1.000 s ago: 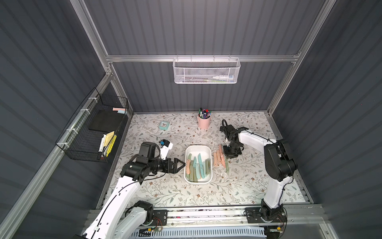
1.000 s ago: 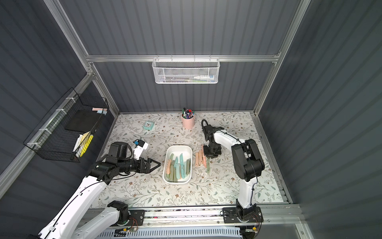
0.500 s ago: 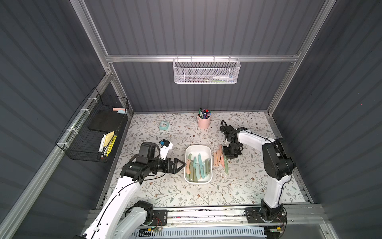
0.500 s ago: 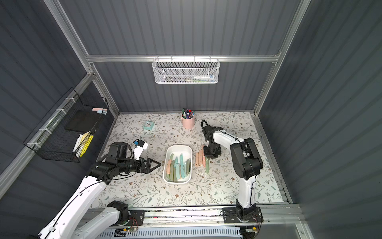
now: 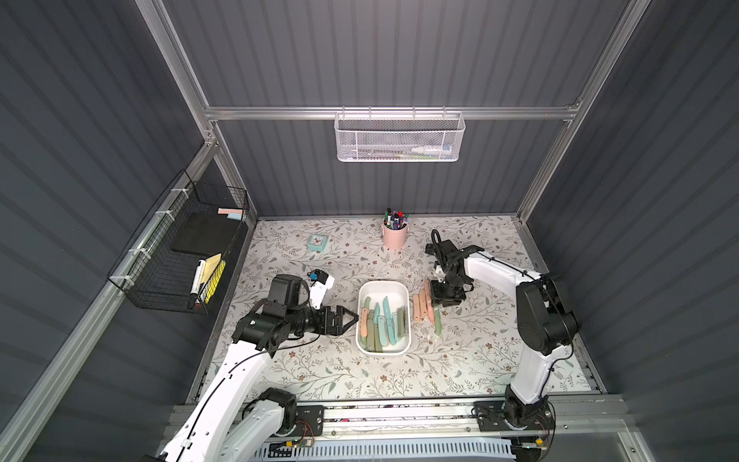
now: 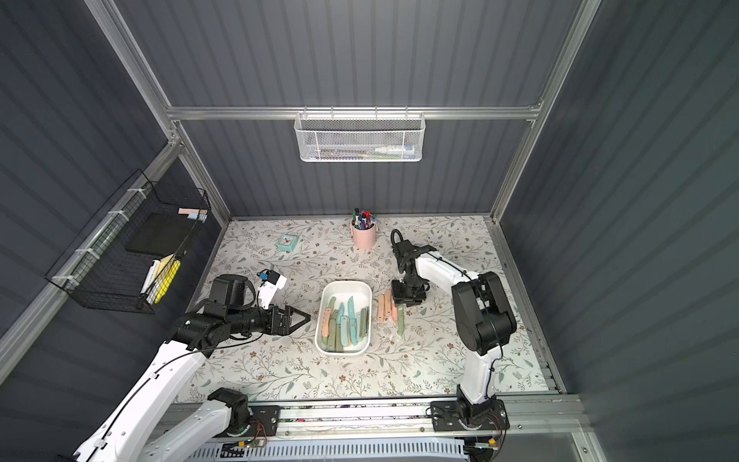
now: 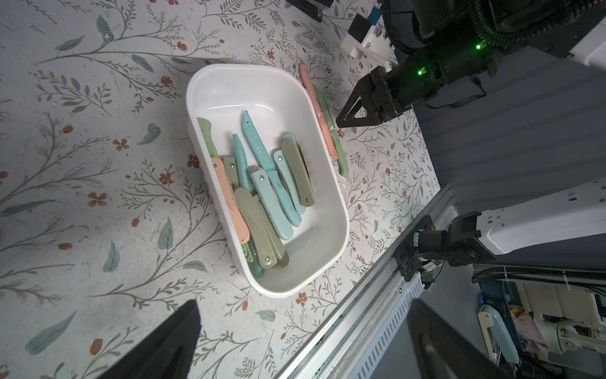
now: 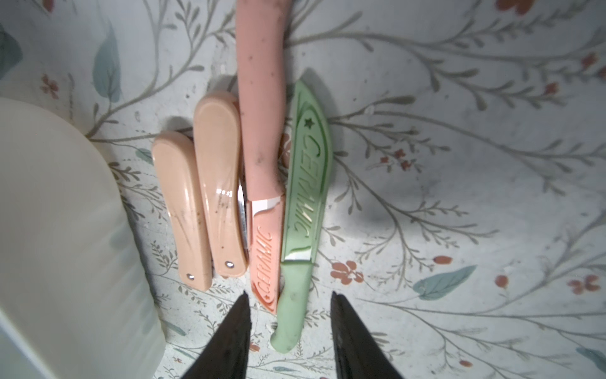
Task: Take the fruit knife out of the storage box
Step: Adjust the fruit knife at the center of the board.
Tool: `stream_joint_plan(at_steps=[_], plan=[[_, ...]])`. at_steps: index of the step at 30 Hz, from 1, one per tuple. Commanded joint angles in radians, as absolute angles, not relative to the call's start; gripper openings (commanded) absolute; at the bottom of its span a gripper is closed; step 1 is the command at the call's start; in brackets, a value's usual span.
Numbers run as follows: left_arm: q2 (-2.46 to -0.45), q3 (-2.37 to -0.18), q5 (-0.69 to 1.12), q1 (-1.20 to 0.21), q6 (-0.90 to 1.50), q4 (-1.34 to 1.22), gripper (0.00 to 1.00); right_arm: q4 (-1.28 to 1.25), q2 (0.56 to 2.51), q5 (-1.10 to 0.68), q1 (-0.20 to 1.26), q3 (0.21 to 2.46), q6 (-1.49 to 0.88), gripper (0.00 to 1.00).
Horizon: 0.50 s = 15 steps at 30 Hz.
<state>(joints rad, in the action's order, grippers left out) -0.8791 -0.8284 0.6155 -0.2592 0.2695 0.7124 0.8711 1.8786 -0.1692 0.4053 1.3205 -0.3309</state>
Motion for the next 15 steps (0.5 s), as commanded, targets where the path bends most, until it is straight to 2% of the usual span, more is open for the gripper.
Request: stream_joint_plan(at_steps=[1, 15], plan=[[-0.864, -0.839, 0.603, -0.262, 0.259, 0.733, 0.99, 0.930, 1.902, -0.172, 0.427, 1.320, -0.334, 0.43], [-0.864, -0.838, 0.604, -0.262, 0.258, 0.733, 0.99, 0.975, 1.950, -0.129, 0.457, 1.309, -0.369, 0.39]])
